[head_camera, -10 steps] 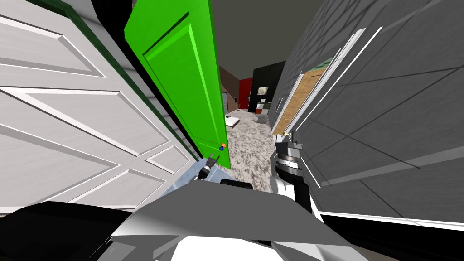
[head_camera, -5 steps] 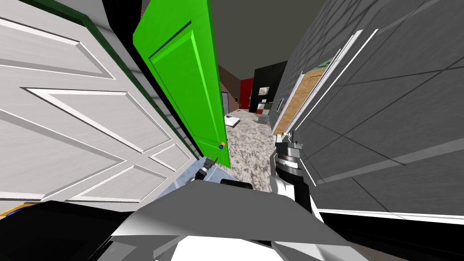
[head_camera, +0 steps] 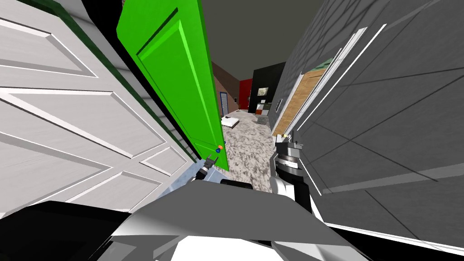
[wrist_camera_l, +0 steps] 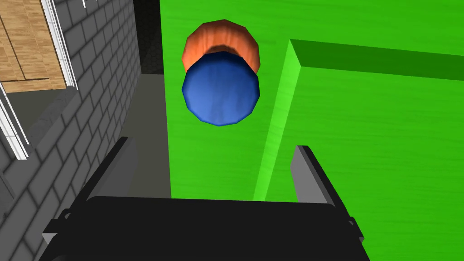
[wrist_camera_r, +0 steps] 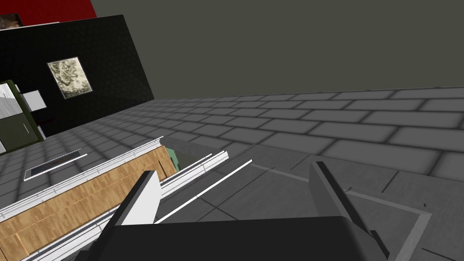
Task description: Push the door open
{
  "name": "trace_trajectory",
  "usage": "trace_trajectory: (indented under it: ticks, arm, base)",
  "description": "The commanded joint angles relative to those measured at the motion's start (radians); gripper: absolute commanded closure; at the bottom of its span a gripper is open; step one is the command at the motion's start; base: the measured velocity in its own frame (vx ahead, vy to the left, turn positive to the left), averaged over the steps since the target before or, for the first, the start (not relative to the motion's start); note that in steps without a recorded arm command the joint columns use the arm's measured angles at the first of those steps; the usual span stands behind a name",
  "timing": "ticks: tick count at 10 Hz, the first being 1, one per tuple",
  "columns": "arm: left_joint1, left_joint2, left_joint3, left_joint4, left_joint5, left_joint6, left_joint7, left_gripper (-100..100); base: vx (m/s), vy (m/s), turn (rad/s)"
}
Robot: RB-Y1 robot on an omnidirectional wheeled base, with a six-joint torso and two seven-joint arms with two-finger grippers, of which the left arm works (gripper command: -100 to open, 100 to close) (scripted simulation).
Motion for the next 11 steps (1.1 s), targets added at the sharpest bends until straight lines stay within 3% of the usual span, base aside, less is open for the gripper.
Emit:
trace_trajectory:
  ticks: [1,5,6,11]
  arm:
    - [-0.005,-0.005,0.003,0.004,0.001,0.003,-0.005,-100]
    - [-0.014,-0.013,0.007,0.01,0.002,0.009,-0.013,-100]
    - [-0.014,-0.013,0.007,0.01,0.002,0.009,-0.013,100]
    - [-0.014,-0.013,0.007,0.01,0.002,0.009,-0.013,100]
  base:
    - [0.19,-0.036,-0.031]
    - [0.165,-0.026,-0.024]
    - [-0.011,0.002,0.002]
    - [-0.015,0.004,-0.002]
